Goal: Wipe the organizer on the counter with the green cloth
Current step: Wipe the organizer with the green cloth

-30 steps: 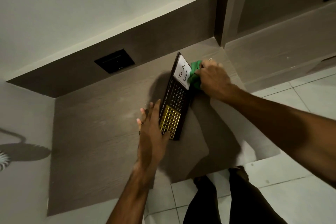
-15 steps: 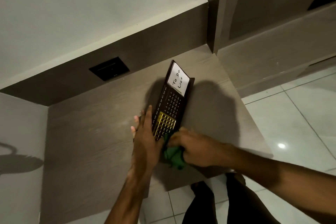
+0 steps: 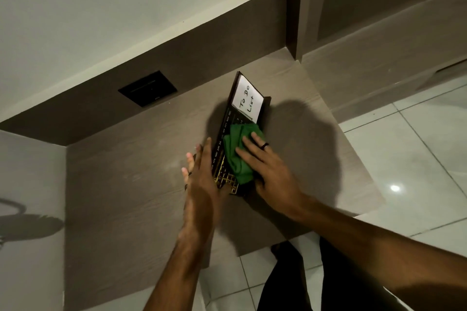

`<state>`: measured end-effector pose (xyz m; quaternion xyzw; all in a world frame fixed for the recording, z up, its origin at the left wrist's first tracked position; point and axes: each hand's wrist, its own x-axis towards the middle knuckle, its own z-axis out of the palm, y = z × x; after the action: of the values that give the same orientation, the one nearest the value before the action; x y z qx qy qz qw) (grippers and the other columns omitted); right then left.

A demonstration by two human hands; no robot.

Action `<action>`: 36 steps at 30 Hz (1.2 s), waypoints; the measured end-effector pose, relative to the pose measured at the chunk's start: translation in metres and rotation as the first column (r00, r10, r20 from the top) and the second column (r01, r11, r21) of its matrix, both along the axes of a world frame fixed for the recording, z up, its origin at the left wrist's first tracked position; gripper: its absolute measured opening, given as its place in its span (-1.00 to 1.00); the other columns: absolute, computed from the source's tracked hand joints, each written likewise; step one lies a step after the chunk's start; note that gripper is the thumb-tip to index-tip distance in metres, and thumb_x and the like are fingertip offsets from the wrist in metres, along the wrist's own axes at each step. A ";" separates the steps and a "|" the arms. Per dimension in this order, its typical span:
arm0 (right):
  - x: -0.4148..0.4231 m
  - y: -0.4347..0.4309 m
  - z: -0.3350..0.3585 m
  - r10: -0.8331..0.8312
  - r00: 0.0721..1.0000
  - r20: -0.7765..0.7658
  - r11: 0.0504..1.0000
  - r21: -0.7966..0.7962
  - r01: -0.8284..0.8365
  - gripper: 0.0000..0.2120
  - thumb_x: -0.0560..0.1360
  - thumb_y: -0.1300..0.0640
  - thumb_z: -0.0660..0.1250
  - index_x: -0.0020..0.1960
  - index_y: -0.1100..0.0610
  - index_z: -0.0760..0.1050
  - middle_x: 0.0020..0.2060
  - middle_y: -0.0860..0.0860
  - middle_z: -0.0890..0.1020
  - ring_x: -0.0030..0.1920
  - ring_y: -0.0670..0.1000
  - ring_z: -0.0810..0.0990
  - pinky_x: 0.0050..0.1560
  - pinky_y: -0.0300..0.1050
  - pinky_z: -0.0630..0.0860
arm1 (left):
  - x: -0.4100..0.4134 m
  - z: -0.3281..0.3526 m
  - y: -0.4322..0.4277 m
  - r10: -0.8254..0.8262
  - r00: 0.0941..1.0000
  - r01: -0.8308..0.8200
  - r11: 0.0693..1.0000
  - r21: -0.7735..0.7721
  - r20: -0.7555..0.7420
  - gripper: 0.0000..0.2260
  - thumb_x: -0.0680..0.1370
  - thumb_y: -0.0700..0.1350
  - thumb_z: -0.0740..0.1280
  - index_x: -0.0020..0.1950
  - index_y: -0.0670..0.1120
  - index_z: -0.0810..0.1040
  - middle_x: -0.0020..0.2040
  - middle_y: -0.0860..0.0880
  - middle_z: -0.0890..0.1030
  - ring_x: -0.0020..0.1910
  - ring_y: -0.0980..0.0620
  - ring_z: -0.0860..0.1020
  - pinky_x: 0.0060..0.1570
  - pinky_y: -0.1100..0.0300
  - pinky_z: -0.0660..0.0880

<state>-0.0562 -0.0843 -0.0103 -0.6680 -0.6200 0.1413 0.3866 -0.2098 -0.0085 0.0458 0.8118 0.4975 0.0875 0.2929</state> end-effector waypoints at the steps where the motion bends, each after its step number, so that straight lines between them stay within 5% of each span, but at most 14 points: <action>1: 0.003 0.005 -0.001 0.021 0.999 0.026 0.999 0.028 -0.022 -0.33 0.37 0.43 0.28 0.46 0.18 0.32 0.47 0.19 0.34 0.52 0.22 0.14 0.46 0.17 0.21 | 0.000 -0.001 0.001 -0.006 1.000 0.006 1.000 0.006 -0.002 -0.08 0.45 -0.23 0.47 0.61 0.08 -0.06 0.64 -0.04 0.04 0.53 0.03 -0.22 0.49 -0.02 -0.30; 7: 0.015 0.019 -0.005 -0.174 0.983 0.053 0.982 -0.065 0.177 -0.24 0.33 0.49 0.34 0.49 0.18 0.28 0.49 0.17 0.30 0.53 0.24 0.07 0.39 0.31 0.28 | 0.000 -0.004 0.005 -0.005 1.000 0.005 0.999 0.034 -0.021 -0.05 0.40 -0.23 0.50 0.60 0.09 -0.02 0.63 -0.06 0.10 0.55 -0.03 -0.16 0.49 -0.05 -0.26; 14: -0.005 0.010 0.001 0.036 0.995 0.089 0.999 0.032 -0.039 -0.31 0.36 0.45 0.27 0.48 0.18 0.31 0.49 0.18 0.30 0.53 0.27 0.07 0.37 0.34 0.27 | 0.000 -0.003 0.004 -0.012 1.000 0.012 1.000 0.018 -0.002 -0.09 0.43 -0.14 0.51 0.61 0.04 0.00 0.64 -0.06 0.06 0.58 -0.07 -0.17 0.50 -0.09 -0.25; 22: 0.022 0.013 -0.001 -0.060 0.986 0.157 0.996 -0.057 0.070 -0.28 0.32 0.48 0.35 0.46 0.20 0.34 0.48 0.20 0.32 0.50 0.30 0.12 0.29 0.40 0.34 | 0.002 -0.002 0.007 0.008 0.996 -0.006 1.000 0.023 -0.087 -0.04 0.42 -0.17 0.51 0.60 0.12 -0.07 0.64 -0.05 -0.01 0.58 -0.09 -0.21 0.46 -0.04 -0.33; 28: 0.004 0.016 0.010 0.083 0.983 0.162 0.995 0.044 -0.091 -0.41 0.41 0.30 0.09 0.45 0.17 0.35 0.48 0.15 0.34 0.51 0.28 0.14 0.34 0.23 0.32 | 0.000 -0.004 0.006 0.007 0.997 -0.003 0.999 0.048 -0.075 -0.06 0.42 -0.16 0.52 0.60 0.08 -0.02 0.64 -0.03 0.01 0.59 -0.09 -0.18 0.52 -0.10 -0.27; 36: 0.025 0.015 -0.004 -0.089 0.971 0.223 0.995 -0.019 0.095 -0.32 0.33 0.43 0.34 0.43 0.15 0.39 0.47 0.16 0.36 0.51 0.27 0.14 0.31 0.28 0.35 | -0.003 0.007 0.028 -0.035 0.988 0.035 0.999 -0.004 -0.149 0.04 0.36 -0.29 0.53 0.59 0.16 -0.07 0.64 -0.02 -0.07 0.60 -0.07 -0.21 0.53 -0.10 -0.27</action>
<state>-0.0316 -0.0691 -0.0145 -0.7133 -0.6254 0.0567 0.3112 -0.2124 0.0195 0.0526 0.8246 0.5036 0.0211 0.2568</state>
